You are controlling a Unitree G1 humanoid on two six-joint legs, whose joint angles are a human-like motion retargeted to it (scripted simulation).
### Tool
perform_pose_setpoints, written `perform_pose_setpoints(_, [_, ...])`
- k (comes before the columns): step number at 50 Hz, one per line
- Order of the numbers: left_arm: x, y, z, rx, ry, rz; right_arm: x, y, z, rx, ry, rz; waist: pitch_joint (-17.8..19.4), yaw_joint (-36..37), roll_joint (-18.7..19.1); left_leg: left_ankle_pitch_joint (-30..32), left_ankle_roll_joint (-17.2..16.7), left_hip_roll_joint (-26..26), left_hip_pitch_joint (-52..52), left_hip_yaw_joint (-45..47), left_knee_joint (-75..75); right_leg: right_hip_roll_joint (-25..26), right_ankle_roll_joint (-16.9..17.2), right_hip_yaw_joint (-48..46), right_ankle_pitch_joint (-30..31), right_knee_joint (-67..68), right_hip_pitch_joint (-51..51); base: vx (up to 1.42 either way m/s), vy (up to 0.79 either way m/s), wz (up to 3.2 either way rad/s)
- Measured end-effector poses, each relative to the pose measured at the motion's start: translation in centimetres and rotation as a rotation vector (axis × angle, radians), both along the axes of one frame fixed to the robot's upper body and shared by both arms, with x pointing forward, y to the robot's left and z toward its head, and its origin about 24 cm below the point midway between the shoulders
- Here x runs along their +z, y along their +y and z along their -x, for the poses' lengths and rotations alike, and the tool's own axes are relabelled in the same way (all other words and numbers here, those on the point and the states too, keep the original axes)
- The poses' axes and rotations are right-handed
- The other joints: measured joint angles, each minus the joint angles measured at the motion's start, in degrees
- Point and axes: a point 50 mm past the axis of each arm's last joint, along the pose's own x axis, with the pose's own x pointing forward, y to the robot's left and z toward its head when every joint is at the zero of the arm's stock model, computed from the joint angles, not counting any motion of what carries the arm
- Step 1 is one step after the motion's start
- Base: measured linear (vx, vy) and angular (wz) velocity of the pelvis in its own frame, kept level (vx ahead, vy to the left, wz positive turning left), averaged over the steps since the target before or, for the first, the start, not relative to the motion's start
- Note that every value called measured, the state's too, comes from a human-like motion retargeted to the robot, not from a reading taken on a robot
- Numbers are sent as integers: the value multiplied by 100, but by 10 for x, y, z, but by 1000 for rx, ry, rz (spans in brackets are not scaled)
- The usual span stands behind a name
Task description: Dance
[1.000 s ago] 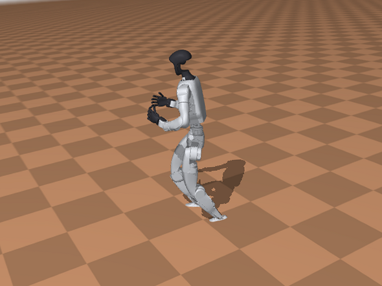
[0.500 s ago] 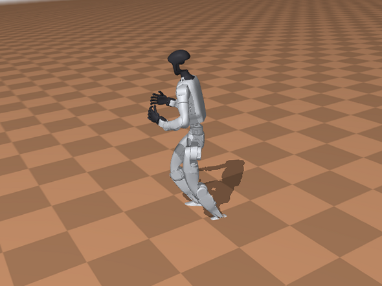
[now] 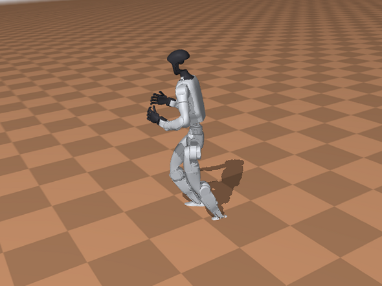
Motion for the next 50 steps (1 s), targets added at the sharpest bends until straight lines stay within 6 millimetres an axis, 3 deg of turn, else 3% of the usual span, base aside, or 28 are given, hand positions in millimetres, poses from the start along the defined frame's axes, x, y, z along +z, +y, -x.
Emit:
perform_pose_setpoints(32, [-13, 3, -4, 80, 21, -91, -3, 9, -13, -55, -8, -3, -58, 7, -1, 768, -7, -349, 374, 75, -1236, 111, 148, 256, 294, -107, -280, 0, 0, -1])
perform_pose_setpoints(50, [-36, 16, -11, 163, 132, -177, -32, 23, -26, -99, 139, -15, -193, 27, 36, 1289, -11, -359, 269, 376, -1811, 634, 174, 680, 740, -591, -498, -3, 0, -20])
